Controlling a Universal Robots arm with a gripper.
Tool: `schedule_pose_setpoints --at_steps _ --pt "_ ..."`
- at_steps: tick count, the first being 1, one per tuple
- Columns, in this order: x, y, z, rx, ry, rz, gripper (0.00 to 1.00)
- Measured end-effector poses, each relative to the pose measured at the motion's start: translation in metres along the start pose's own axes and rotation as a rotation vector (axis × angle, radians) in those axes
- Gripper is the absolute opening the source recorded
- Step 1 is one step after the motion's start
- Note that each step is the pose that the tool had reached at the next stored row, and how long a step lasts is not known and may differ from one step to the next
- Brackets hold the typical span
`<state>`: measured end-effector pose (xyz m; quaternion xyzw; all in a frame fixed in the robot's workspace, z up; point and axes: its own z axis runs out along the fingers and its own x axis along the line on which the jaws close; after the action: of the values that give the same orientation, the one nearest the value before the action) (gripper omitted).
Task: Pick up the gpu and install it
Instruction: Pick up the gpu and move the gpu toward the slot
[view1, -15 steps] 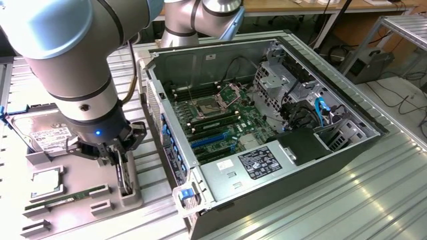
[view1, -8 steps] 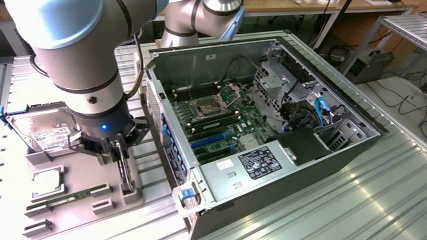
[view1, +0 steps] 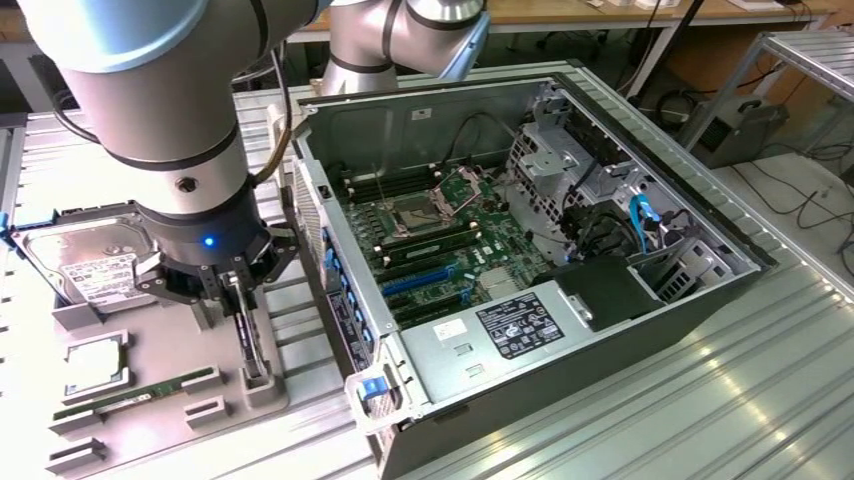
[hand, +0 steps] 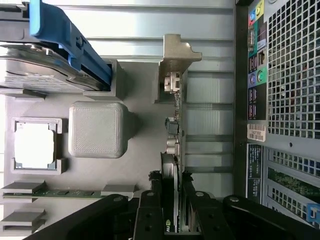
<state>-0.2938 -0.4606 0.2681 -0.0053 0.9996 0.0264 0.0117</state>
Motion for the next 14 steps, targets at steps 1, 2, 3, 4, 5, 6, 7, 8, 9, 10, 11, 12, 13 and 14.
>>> schedule_pose_setpoints --at_steps 1,2,3,4,5,6,7,8,9,10,11,12,13,14 --pt "0.0 0.0001 -0.0016 -0.0003 0.002 -0.002 0.26" --pt "-0.001 0.0002 -0.0032 -0.0005 0.0042 -0.004 0.26" --pt "-0.001 0.0003 -0.0049 -0.0006 0.0059 -0.005 0.26" --pt "-0.001 0.0004 -0.0068 -0.0008 0.0073 -0.006 0.26" --pt "-0.001 0.0005 -0.0091 -0.0011 0.0089 -0.007 0.26" --pt "-0.002 0.0006 -0.0115 -0.0014 0.0101 -0.008 0.26" --pt "-0.002 0.0007 -0.0138 -0.0018 0.0112 -0.008 0.26" --pt "-0.003 0.0008 -0.0166 -0.0023 0.0123 -0.008 0.26" --pt "-0.003 0.0009 -0.0194 -0.0027 0.0133 -0.008 0.26" --pt "-0.004 0.0011 -0.0223 -0.003 0.0142 -0.008 0.26" --pt "-0.004 0.0012 -0.0255 -0.0034 0.0152 -0.008 0.26" --pt "-0.005 0.0014 -0.0296 -0.004 0.0164 -0.008 0.26" --pt "-0.005 0.0016 -0.034 -0.0043 0.018 -0.008 0.26" --pt "-0.006 0.0018 -0.0373 -0.0047 0.0192 -0.008 0.26"
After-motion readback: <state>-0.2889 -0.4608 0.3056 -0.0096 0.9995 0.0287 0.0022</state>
